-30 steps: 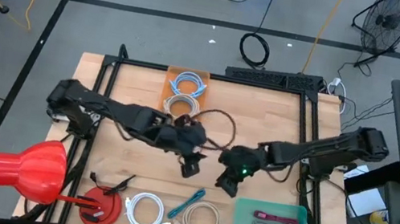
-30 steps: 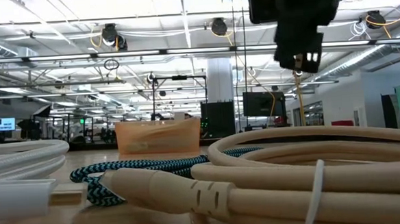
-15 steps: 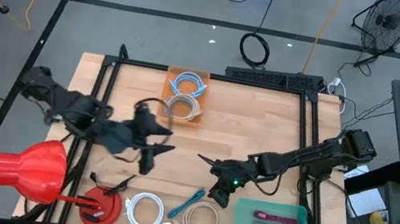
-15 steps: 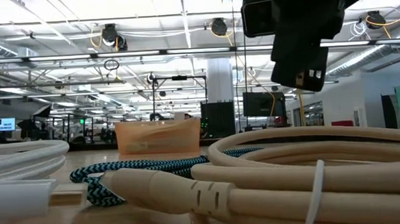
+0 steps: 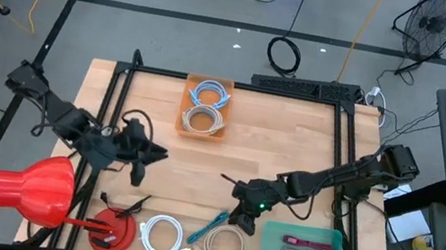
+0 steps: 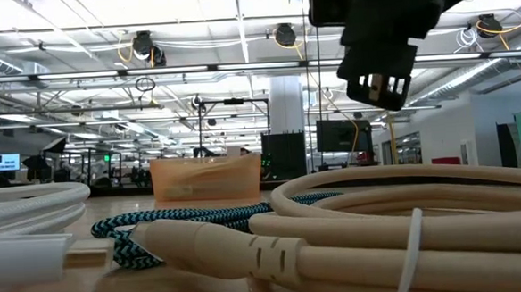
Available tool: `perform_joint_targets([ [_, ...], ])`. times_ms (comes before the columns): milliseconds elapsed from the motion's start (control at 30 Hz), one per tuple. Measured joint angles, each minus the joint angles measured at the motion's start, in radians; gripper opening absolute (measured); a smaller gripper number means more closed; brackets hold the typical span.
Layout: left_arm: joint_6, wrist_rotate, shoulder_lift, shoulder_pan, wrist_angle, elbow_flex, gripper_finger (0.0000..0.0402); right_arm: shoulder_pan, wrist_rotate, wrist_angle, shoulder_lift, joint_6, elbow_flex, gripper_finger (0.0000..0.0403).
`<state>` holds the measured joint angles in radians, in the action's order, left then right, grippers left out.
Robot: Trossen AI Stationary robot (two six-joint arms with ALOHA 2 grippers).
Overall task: Pick & Place USB Port
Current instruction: Put the brown usb cable into the orange bin
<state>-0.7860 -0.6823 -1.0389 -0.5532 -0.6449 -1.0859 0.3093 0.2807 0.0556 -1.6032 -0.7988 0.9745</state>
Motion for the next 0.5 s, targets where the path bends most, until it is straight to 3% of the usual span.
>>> perform_joint_targets([
  [200,-0.024,-0.010,0.117,0.019,0.099,0.125,0.0056,0.013,-0.036,-0.089,0.000,0.027,0.000,0.0109],
  [500,-0.024,-0.010,0.142,0.022,0.127,0.144,0.0066,0.044,-0.070,-0.197,-0.008,0.033,0.000,0.0153],
])
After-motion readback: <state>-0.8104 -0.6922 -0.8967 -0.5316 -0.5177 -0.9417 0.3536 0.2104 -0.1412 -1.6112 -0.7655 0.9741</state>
